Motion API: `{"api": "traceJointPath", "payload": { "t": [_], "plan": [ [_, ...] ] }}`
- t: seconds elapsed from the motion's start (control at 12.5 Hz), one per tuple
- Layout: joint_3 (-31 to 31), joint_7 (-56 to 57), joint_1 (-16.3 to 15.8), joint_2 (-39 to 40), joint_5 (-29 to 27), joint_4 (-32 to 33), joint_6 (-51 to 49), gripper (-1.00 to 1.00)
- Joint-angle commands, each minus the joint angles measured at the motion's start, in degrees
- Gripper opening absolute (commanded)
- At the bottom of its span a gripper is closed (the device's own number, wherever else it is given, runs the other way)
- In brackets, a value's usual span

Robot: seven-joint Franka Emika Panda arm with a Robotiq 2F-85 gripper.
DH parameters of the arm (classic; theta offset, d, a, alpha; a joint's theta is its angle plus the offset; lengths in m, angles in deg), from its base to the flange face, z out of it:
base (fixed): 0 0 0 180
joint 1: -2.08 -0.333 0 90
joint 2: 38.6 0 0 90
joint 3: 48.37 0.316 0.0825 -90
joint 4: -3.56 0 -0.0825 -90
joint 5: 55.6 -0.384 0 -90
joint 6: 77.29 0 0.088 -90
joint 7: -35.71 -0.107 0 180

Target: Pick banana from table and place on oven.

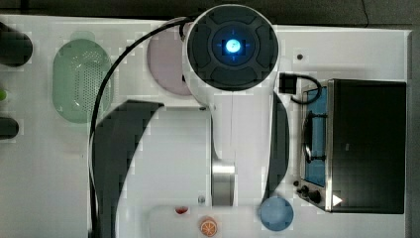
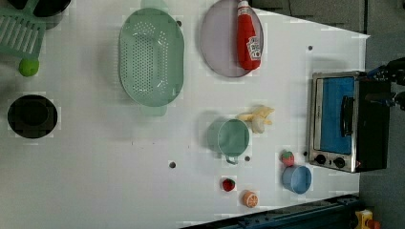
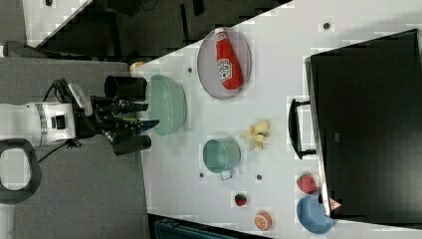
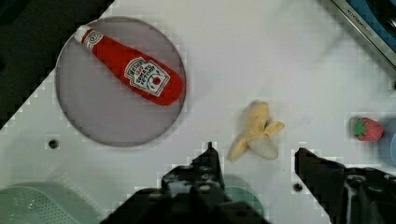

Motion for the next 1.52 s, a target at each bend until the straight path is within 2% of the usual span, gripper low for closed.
{"api": "traceJointPath", "payload": {
  "t": [0.08,0.24,0.48,0.8,1.52],
  "plan": [
    [-1.1,-2.2,1.8,-26.0,-0.5,14.4,-9.7,0.59],
    [-1.0,-2.2,1.8,-25.9,-0.5,14.5,-9.6,0.99],
    [-1.0,-2.2,1.8,-24.3,-0.5,15.1,-8.5,1.0],
    [-1.0,-2.2,1.8,-17.1,-0.5,17.9,-3.6,1.0],
    [-1.1,-2.2,1.8,4.3,-0.5,25.0,23.0,1.0]
  ]
}}
